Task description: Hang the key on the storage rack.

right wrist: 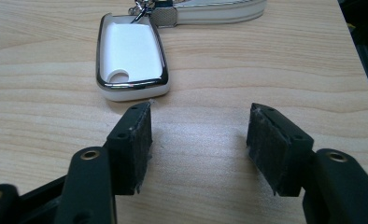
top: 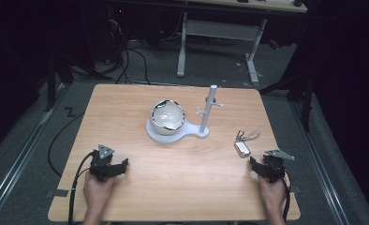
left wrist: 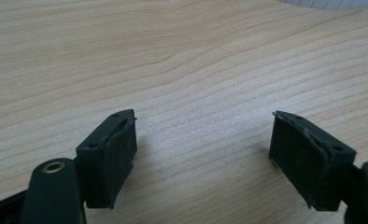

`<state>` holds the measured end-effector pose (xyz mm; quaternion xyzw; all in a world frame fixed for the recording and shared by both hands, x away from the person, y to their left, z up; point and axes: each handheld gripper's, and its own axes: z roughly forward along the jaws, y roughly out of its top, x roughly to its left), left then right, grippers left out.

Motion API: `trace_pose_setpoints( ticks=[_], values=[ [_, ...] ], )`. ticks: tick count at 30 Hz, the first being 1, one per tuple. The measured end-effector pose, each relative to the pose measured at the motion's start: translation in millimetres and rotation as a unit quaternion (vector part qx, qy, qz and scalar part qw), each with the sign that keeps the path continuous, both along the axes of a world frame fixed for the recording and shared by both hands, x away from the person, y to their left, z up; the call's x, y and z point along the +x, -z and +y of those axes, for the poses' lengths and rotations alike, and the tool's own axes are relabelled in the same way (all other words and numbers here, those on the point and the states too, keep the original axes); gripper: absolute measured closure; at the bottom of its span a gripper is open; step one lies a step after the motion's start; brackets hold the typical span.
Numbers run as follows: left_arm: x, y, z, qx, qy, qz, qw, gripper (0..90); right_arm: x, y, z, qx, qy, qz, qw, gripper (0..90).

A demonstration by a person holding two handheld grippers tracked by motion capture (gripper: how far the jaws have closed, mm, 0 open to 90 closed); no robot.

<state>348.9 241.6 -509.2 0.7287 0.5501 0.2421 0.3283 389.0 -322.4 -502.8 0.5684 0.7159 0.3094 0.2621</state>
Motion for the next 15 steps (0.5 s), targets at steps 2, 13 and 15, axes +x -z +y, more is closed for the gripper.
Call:
trace_pose_setpoints(
  ticks=[2,13,15],
  values=[
    [0.0,0.0,0.0,0.0,0.0,0.0,1.0,23.5,0.1,0.0,-0.2,-0.001,-0.001,-0.001,1.0,40.4],
    [0.0,0.0,0.1,-0.001,0.0,0.0,1.0,23.5,0.2,0.1,-0.2,-0.002,-0.003,-0.001,1.0,40.1],
    [0.0,0.0,0.1,-0.001,0.0,0.0,1.0,23.6,0.1,0.1,-0.1,-0.001,-0.002,-0.001,1.0,40.1]
  ],
)
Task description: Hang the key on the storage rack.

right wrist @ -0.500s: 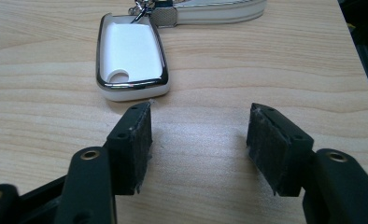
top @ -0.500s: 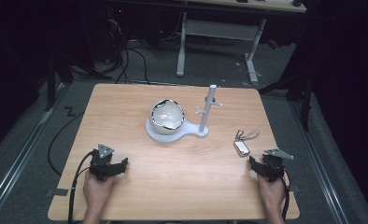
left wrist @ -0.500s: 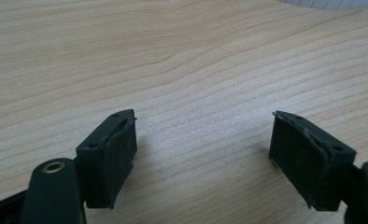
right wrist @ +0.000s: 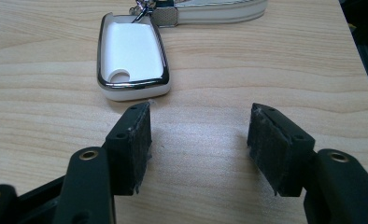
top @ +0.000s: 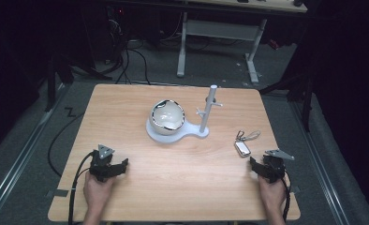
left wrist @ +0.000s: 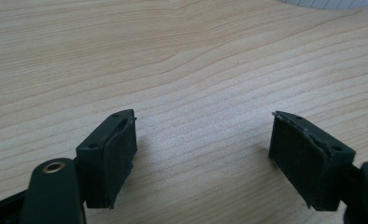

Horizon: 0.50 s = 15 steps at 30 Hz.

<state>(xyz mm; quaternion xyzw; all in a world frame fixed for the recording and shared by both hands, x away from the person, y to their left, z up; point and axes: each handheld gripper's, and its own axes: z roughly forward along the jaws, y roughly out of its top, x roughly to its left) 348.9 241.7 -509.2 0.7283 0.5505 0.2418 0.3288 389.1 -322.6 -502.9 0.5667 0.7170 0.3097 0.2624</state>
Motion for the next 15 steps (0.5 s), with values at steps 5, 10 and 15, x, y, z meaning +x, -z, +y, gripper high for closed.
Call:
trace_pose_setpoints(
  ticks=[5,10,15],
  values=[
    [0.0,0.0,0.1,-0.001,0.0,0.0,1.0,23.8,-0.6,-0.1,1.2,0.003,0.0,0.0,1.0,41.9],
    [0.0,0.0,0.1,-0.001,0.0,0.0,1.0,23.8,-0.7,-0.1,1.2,0.004,-0.001,0.0,1.0,42.1],
    [0.0,0.0,0.1,-0.001,0.0,0.0,1.0,23.7,-0.8,-0.2,1.1,0.004,-0.001,0.001,1.0,42.6]
  ],
)
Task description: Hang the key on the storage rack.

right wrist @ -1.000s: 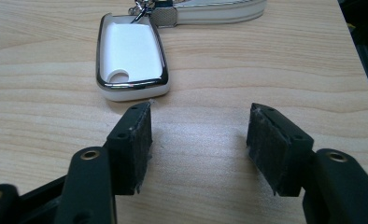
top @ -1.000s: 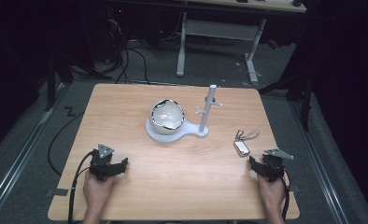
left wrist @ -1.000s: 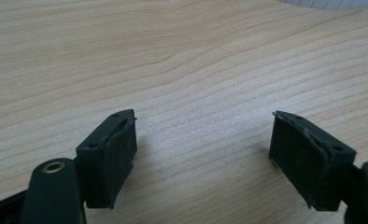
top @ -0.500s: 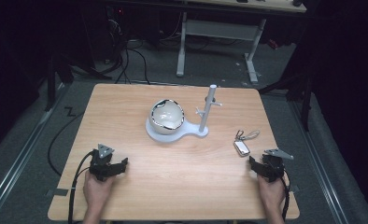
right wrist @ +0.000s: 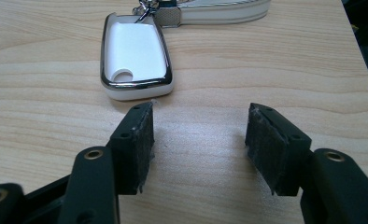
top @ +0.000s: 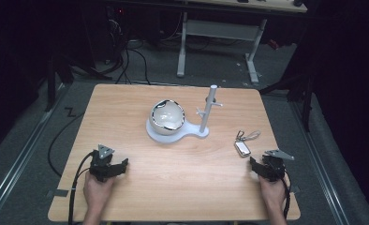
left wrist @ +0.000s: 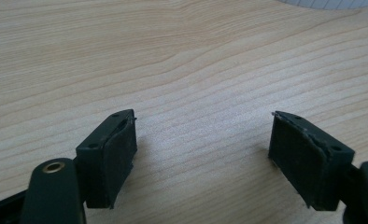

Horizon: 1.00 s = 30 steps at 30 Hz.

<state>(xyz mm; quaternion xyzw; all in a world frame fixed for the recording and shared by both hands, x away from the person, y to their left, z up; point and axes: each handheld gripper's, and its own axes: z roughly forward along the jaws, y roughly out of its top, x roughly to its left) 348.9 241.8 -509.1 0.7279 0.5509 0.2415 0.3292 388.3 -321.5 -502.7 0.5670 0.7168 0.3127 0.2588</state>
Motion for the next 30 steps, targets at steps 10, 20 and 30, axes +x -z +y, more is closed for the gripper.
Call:
trace_pose_setpoints(
  ticks=[10,20,30],
  values=[
    [0.0,0.0,0.1,0.0,0.0,0.0,1.0,23.7,-3.1,-0.4,-1.4,0.012,0.001,-0.002,0.9999,46.6],
    [0.0,0.0,0.0,0.0,0.0,0.0,1.0,23.6,-12.4,-5.3,-2.8,0.027,-0.013,-0.014,0.9995,48.6],
    [0.0,0.0,0.0,0.001,0.0,0.0,1.0,23.4,-16.1,-19.1,5.6,0.037,-0.04,-0.039,0.9978,46.4]
  ],
)
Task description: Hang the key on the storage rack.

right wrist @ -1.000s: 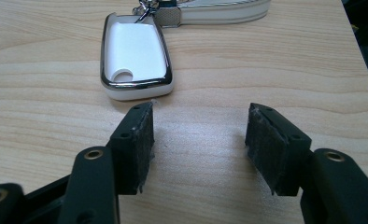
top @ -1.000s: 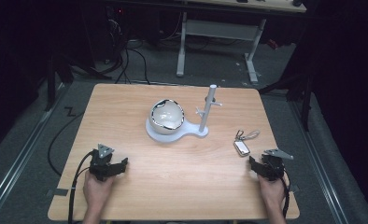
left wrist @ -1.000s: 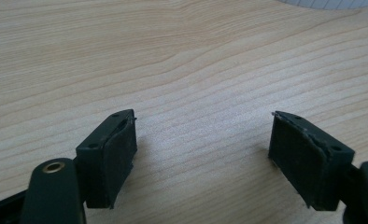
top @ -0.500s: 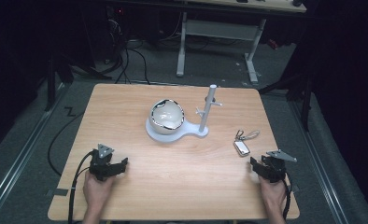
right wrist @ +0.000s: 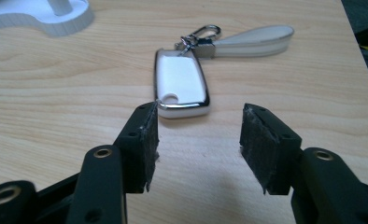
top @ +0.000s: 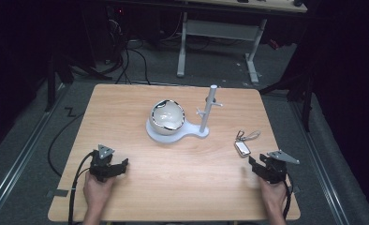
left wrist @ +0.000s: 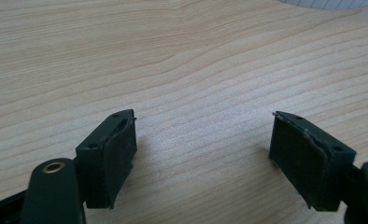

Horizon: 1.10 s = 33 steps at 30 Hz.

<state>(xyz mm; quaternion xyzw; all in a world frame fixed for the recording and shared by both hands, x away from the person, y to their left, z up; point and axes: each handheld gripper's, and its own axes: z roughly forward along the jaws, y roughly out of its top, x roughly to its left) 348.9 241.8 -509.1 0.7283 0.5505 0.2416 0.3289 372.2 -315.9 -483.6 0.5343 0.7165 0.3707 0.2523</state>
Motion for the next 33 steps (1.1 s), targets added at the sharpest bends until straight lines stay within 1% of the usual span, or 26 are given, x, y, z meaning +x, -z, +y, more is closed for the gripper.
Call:
trace_pose_setpoints(
  ticks=[2,4,10,12,13,14,16,18,19,21,25,28,31,33],
  values=[
    [0.0,0.0,0.0,0.0,0.0,0.0,1.0,23.5,0.4,-0.8,1.6,0.001,0.0,0.001,1.0,45.9],
    [0.0,0.0,0.0,0.0,0.0,0.0,1.0,23.5,4.0,-3.5,6.7,-0.003,-0.008,0.001,1.0,44.6],
    [0.0,0.0,0.0,0.0,0.0,0.0,1.0,23.5,11.3,-6.5,12.7,-0.007,-0.014,-0.003,0.9999,42.1],
    [0.0,0.0,0.1,0.0,0.0,0.0,1.0,23.5,17.2,-5.3,14.6,-0.005,-0.015,0.002,0.9999,40.7],
    [0.0,0.0,0.1,0.0,0.0,0.0,1.0,23.5,17.2,-5.3,14.6,-0.005,-0.015,0.002,0.9999,40.7],
    [0.0,0.0,0.1,0.0,0.0,0.0,1.0,23.5,22.1,-4.1,15.7,-0.007,-0.014,0.006,0.9999,40.0],
    [0.0,0.0,0.1,0.0,0.0,0.0,1.0,23.5,26.6,-4.2,17.7,-0.004,-0.013,0.01,0.9999,39.5],
    [0.0,0.0,0.1,0.0,0.0,0.0,1.0,23.4,29.3,-4.5,18.4,-0.005,-0.015,0.009,0.9998,39.1],
    [0.0,0.0,0.1,0.0,0.0,0.0,1.0,23.5,33.9,-4.5,21.0,-0.003,-0.015,0.008,0.9999,39.0],
    [0.0,0.0,0.0,0.0,0.0,0.0,1.0,23.5,37.6,-3.9,23.0,-0.008,-0.016,0.014,0.9997,38.0],
    [0.0,0.0,0.0,0.0,0.0,0.0,1.0,23.4,45.3,-3.6,28.1,-0.019,-0.018,0.018,0.9995,36.6],
    [0.0,0.0,0.0,0.0,0.0,0.0,1.0,23.4,48.5,-3.2,29.7,-0.018,-0.017,0.015,0.9996,36.7],
    [0.0,0.0,0.0,0.0,0.0,0.0,1.0,23.4,54.0,2.9,29.5,-0.017,-0.012,0.028,0.9994,36.1],
    [0.0,0.0,0.0,0.0,0.0,0.0,1.0,23.4,55.2,4.9,29.5,-0.018,-0.011,0.031,0.9993,36.1]
  ],
)
